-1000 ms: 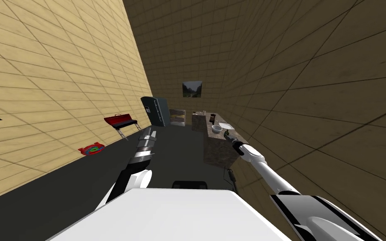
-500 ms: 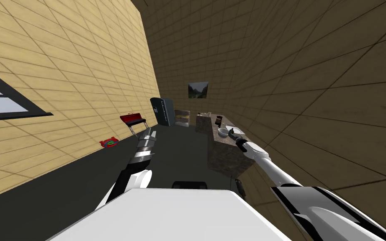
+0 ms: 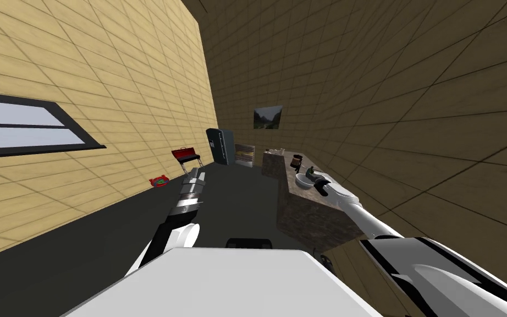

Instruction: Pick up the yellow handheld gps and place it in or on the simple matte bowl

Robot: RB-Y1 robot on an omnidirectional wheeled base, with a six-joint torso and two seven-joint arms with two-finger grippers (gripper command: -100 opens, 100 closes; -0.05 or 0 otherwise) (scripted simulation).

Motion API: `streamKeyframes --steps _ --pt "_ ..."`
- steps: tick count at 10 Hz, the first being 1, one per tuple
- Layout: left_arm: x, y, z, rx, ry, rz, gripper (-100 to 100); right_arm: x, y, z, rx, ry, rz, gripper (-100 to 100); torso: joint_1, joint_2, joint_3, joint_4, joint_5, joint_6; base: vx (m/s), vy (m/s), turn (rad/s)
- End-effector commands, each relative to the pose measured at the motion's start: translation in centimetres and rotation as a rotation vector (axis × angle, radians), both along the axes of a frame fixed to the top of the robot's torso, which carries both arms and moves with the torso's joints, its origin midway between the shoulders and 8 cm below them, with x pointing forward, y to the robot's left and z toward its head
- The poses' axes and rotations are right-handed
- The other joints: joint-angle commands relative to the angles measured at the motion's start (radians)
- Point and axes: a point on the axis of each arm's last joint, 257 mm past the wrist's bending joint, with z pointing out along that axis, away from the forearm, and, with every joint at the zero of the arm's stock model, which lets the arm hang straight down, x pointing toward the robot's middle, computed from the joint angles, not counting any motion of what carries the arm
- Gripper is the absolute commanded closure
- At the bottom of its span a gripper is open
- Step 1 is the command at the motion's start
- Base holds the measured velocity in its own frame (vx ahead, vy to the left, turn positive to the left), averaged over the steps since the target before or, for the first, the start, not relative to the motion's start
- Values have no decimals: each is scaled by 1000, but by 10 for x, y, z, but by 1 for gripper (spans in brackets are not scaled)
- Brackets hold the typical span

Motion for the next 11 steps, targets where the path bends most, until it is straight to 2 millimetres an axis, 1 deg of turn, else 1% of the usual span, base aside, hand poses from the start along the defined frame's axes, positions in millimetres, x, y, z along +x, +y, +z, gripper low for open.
streamKeyframes --steps 1,2,6,7,8,11 --pt "0 0 0 0 0 0 0 0 0 0 0 0 0 100 0 0 0 0 0 0 52 -18 48" --pt "0 0 0 0 0 0 0 0 -1 3 1 -4 -4 -100 1 4 2 0 -1 2 12 -3 -1" --pt "0 0 0 0 0 0 0 1 -1 3 1 -5 -4 -100 2 9 5 1 -1 2 1 0 0" --pt "0 0 0 0 0 0 0 1 -1 3 1 -5 -3 0 2 9 5 1 -1 2 0 0 0" --pt "0 0 0 0 0 0 0 -4 -15 12 0 -3 -6 -100 2 9 5 1 -1 2 11 42 37" --pt "0 0 0 0 0 0 0 -11 -35 28 0 -3 -12 -100 6 9 5 1 0 2 14 60 23"
